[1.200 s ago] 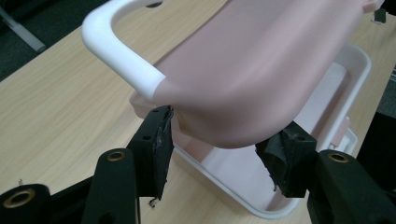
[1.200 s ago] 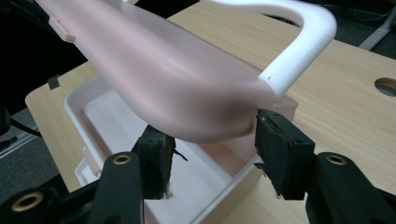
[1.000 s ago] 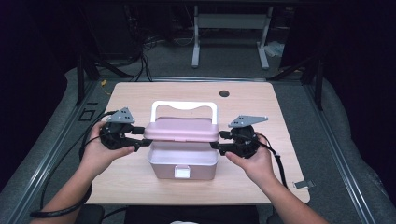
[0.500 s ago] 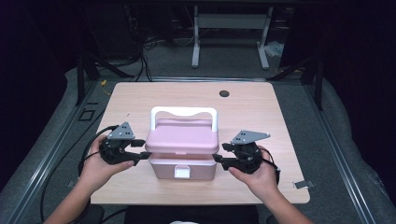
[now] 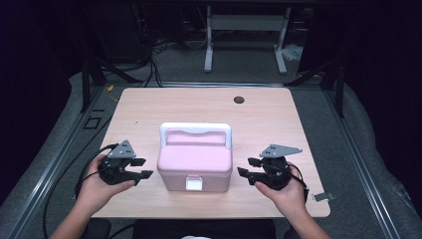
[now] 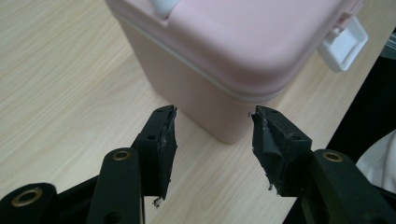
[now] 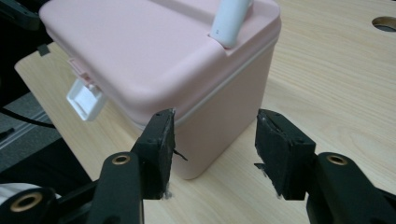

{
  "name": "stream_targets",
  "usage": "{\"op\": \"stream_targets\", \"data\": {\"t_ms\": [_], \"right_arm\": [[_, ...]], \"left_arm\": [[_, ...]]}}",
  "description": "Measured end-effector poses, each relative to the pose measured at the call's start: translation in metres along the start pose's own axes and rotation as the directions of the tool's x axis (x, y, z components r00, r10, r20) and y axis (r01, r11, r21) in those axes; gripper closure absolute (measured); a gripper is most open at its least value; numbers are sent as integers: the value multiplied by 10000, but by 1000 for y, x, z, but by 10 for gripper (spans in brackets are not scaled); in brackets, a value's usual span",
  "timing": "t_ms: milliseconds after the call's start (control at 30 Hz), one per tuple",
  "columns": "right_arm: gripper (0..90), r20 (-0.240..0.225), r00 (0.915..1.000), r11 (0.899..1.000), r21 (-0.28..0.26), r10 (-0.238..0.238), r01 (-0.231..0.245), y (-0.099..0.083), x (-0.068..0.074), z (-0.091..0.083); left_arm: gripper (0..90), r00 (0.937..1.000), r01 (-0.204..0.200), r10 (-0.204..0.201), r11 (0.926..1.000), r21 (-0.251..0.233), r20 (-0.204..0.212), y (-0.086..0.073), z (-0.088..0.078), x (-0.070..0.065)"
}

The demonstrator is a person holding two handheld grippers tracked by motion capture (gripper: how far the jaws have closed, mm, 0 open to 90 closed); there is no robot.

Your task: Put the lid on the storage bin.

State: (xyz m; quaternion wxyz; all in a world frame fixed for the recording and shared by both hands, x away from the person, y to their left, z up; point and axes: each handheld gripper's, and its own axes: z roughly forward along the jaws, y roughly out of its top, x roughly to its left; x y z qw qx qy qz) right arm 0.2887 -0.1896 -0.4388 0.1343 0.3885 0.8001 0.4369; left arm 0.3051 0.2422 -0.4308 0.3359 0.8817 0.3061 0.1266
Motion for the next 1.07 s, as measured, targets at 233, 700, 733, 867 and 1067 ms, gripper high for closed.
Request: {"op": "stream_targets", "data": {"t_ms": [233,700,733,867,1067], "right_arm": [[474,447,9989,9994,317,124,-138,-7,-13,15],[465,1084,9928,9966,583,508,-574,-23,-44,44],[464,1042,9929,9964,567,571,-633,-25,-46,45],[465,1193,9904,9957,518,705,-771,-32,-51,47],[460,1537,9860,9960,501,653,-738,-43,-54,50]], "left_arm": [[497,9984,527,-528,9986,-25,-179,-8,14,22],[513,9915,1278,-1277,9918,6,-253,-22,52,44],[513,9912,1284,-1280,9917,92,-330,-25,55,44],[510,9898,1340,-1325,9907,254,-527,-36,62,47],[496,9856,1636,-1621,9861,299,-481,-49,67,53]]}}
